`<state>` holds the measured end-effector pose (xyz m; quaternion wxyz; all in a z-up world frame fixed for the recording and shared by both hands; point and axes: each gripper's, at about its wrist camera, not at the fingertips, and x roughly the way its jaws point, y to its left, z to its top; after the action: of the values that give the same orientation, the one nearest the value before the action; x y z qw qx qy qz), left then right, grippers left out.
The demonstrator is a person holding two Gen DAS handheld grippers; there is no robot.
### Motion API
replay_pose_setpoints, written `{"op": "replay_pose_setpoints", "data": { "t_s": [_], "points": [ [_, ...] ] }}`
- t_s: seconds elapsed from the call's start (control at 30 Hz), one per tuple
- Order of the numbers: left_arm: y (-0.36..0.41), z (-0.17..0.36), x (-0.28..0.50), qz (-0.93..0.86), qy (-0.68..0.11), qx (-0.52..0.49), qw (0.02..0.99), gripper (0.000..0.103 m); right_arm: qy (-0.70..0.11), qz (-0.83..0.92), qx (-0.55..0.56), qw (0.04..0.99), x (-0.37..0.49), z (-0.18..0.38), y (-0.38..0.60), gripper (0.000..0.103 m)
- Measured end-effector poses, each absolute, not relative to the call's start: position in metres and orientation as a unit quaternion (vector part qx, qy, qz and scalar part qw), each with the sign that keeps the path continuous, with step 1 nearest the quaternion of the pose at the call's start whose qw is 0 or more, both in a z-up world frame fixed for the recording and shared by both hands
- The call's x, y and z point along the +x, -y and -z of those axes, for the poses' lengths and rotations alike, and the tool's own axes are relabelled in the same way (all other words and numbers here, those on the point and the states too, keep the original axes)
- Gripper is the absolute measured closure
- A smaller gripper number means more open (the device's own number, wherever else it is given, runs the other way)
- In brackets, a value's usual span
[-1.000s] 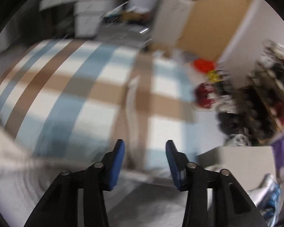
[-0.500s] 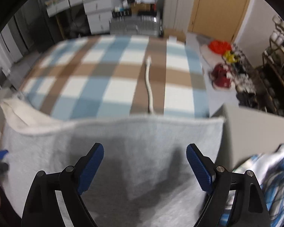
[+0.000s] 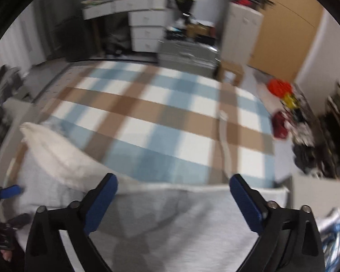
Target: Fold large clothes
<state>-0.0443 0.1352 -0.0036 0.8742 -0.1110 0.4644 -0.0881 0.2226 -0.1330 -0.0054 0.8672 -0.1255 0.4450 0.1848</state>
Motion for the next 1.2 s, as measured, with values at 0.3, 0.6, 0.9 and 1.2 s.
{"op": "replay_pose_setpoints", "data": {
  "t_s": [0.3, 0.6, 0.9, 1.2],
  "points": [
    [-0.182, -0.018, -0.056, 0.022, -0.411, -0.092, 0.907, 0.023, -0.493, -0.267, -0.191, 0.806, 0.211, 0.055, 0.049, 0.000],
    [-0.200, -0.014, -0.048, 0.026, -0.422, -0.137, 0.896, 0.023, -0.505, -0.279, -0.242, 0.780, 0.210, 0.089, 0.023, 0.003],
    [-0.189, -0.015, -0.055, 0.032, -0.423, -0.114, 0.898, 0.023, -0.516, -0.285, -0.110, 0.800, 0.231, 0.083, 0.032, 0.093],
    [-0.197, -0.013, -0.056, 0.021, -0.435, -0.134, 0.890, 0.023, -0.456, -0.261, -0.109, 0.844, 0.248, 0.050, 0.011, 0.093]
  ]
}}
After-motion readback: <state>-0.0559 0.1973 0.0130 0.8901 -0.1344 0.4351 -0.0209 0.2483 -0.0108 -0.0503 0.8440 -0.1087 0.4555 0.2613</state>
